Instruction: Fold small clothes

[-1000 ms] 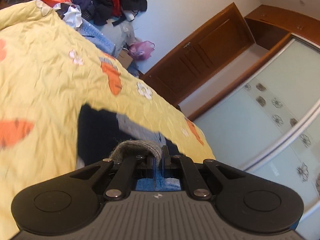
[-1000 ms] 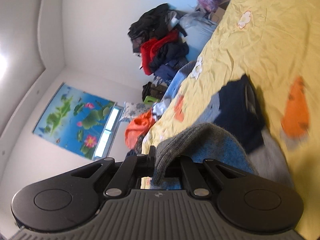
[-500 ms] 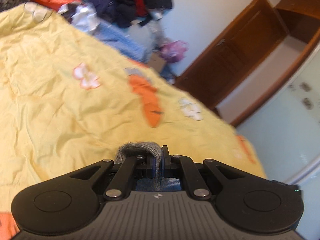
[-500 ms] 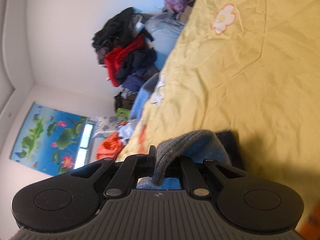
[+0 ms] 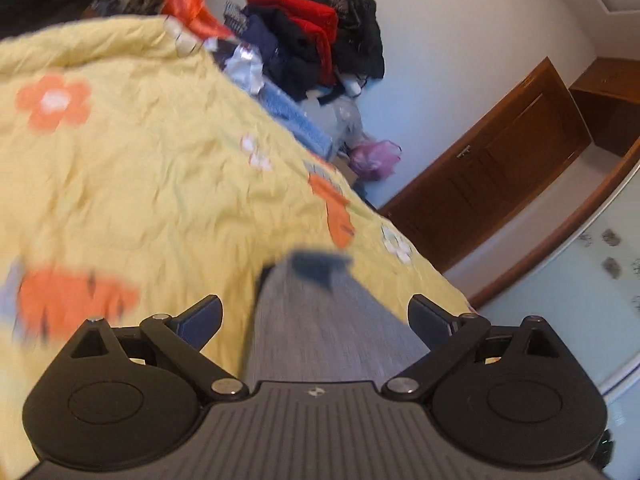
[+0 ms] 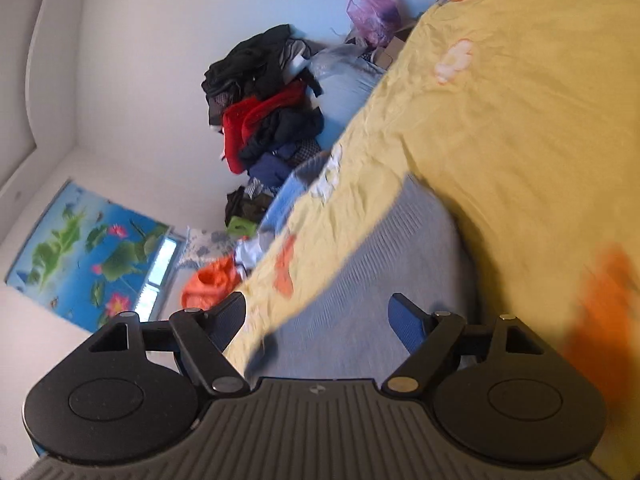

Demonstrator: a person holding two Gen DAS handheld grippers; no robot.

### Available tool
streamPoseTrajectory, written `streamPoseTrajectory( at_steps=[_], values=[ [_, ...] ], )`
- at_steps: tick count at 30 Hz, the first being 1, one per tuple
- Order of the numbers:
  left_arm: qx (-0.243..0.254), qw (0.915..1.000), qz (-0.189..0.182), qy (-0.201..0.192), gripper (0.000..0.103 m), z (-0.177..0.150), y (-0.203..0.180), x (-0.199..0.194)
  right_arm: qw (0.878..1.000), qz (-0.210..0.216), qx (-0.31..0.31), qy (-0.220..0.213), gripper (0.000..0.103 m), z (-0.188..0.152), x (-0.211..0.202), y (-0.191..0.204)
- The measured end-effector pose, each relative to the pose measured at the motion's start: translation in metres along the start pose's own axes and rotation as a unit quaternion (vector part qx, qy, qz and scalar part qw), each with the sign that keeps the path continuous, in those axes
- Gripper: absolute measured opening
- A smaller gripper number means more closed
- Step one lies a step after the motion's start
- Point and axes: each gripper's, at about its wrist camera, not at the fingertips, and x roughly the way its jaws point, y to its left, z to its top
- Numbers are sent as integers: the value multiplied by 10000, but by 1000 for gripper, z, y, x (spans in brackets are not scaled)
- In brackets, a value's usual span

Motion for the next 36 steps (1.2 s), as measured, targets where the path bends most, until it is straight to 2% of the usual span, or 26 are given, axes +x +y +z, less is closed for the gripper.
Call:
streamPoseTrajectory(
  at_steps=[6, 9, 10, 12, 16, 18, 22, 24, 26, 27, 28, 29, 30, 31, 32, 34, 36],
  values=[
    [-440, 9978, -129, 485, 100, -70, 13, -36, 9961, -818, -275, -155, 78, -69, -80, -16],
    [-558, 9954, -208, 745, 100, -87, 17, -38, 9938, -1073, -223, -183, 78, -94, -101, -25],
    [-550, 9953, -127, 790, 100, -90, 17, -37, 9934, -1118, -193, -162, 77, -101, -104, -29],
    [-533, 9959, 11, 732, 100, -91, 19, -27, 9940, -1042, -230, -244, 78, -108, -106, -33],
    [-446, 9980, 142, 433, 99, -84, 11, -12, 9946, -957, -45, -397, 78, -99, -88, -34],
    [-545, 9978, 63, 365, 95, -84, 10, -4, 9947, -897, 20, -503, 78, -94, -75, -35],
    [-833, 9959, -213, 287, 95, -90, 7, 5, 9943, -935, -153, -490, 79, -90, -44, -26],
    [-854, 9960, -138, 200, 87, -93, 4, 8, 9940, -926, -260, -513, 79, -92, -33, -22],
    [-817, 9963, -5, 269, 55, -96, 2, 13, 9934, -958, -343, -527, 77, -94, -24, -17],
    [-830, 9960, 25, 334, 48, -98, 3, 16, 9928, -1000, -422, -517, 76, -95, -20, -14],
    [-841, 9959, 64, 333, 42, -98, 4, 17, 9922, -1037, -506, -471, 69, -96, -15, -12],
    [-866, 9957, 65, 321, 40, -98, 6, 18, 9919, -1077, -551, -397, 53, -97, -11, -11],
    [-889, 9955, 101, 328, 33, -97, 8, 20, 9920, -1099, -530, -328, 44, -97, -7, -12],
    [-882, 9951, 239, 383, 12, -96, 10, 23, 9926, -1107, -452, -232, 23, -98, -4, -15],
    [-888, 9944, 351, 450, 7, -95, 12, 27, 9928, -1130, -355, -149, 16, -97, 0, -20],
    [-910, 9939, 345, 509, 6, -92, 14, 28, 9946, -1014, -163, -178, 15, -96, -1, -27],
    [-645, 9950, 462, 598, 5, -87, 5, 28, 9947, -1006, -143, -159, 15, -97, -2, -26]
  ],
)
